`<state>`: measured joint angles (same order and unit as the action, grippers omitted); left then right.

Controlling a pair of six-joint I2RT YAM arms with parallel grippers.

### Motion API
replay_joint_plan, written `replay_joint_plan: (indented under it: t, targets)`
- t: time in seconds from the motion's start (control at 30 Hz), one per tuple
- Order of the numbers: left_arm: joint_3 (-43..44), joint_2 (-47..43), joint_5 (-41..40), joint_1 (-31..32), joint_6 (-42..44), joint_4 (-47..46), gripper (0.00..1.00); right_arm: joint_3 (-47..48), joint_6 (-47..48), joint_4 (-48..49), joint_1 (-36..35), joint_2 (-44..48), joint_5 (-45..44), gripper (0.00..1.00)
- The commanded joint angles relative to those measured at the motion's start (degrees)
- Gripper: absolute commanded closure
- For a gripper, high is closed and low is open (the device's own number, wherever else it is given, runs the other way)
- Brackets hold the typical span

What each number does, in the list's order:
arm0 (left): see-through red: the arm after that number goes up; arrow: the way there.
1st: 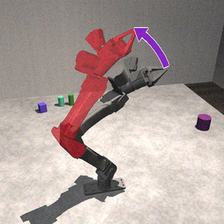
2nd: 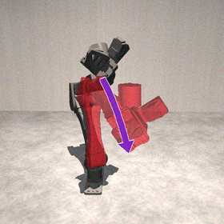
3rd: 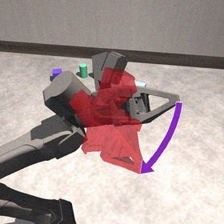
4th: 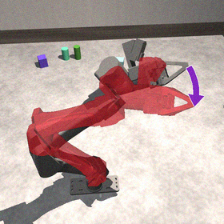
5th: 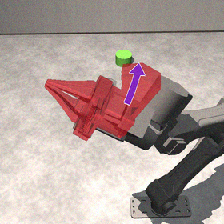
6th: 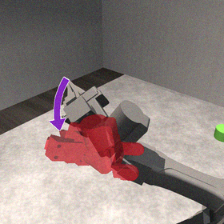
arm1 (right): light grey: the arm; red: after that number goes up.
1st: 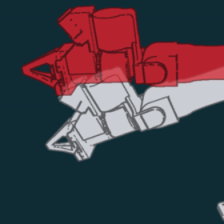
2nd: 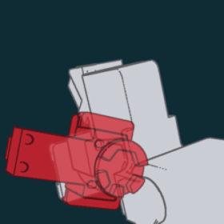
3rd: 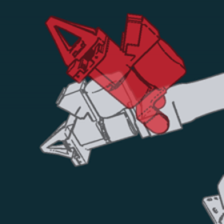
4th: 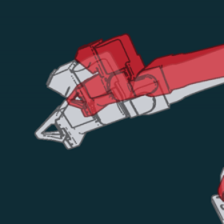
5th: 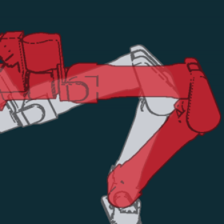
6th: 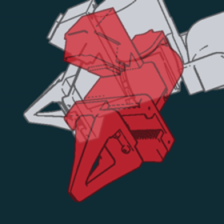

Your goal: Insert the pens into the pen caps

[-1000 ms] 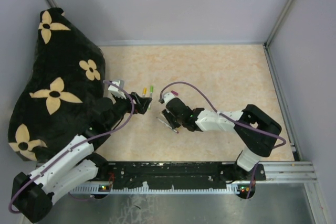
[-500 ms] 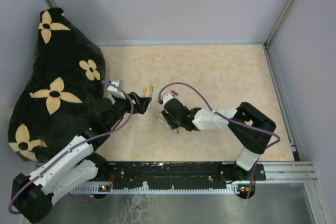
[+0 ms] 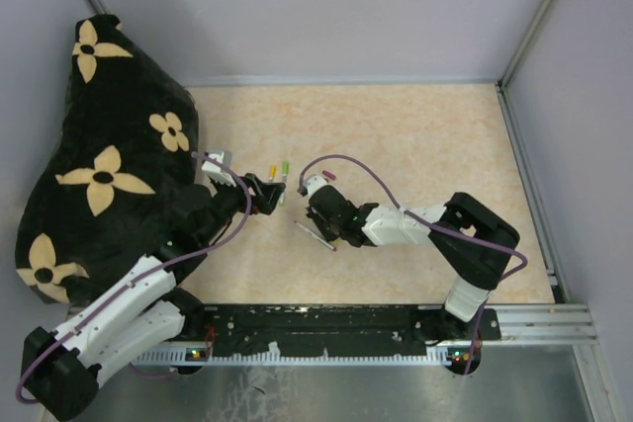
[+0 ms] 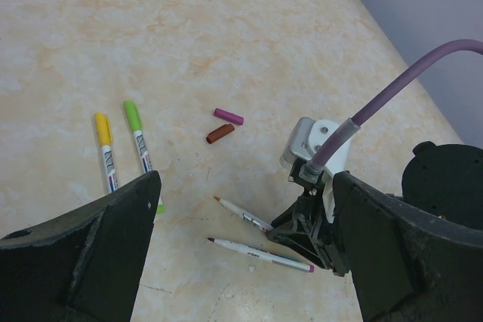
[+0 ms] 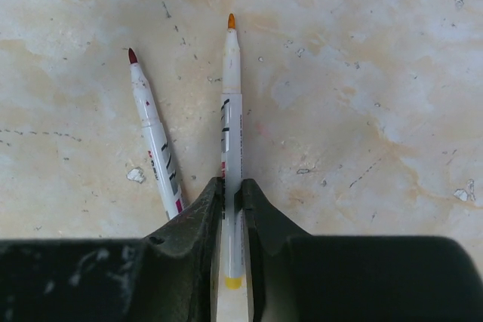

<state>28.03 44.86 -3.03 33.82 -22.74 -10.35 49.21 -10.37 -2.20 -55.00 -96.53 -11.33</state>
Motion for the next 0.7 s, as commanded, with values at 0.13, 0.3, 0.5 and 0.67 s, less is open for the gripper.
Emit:
replay_joint_plan:
  t: [0.13,0.3,0.5,0.67]
  targets:
    - [0.48,-2.09,-5.67,0.1,-2.38,2.8,0.0,-1.25,-1.15,3.69,-0.31,2.26,-2.83,0.95]
    - [1.41,0.26,-4.29,0.08,-3.21,3.12,0.0,-7.4,-2.68,11.27,1.19,11.08,-3.21,0.99]
    - [1.2,5.1,5.14,0.12,-5.85,-3.21,0.0,-15.71,-2.7,22.48,1.74,23.07,-2.6,1.0]
    - [-0.67,11.4,16.39,0.61,-10.1,-15.77,0.0,-19.93,-2.82,27.39,1.68,30.32,-0.05,1.0]
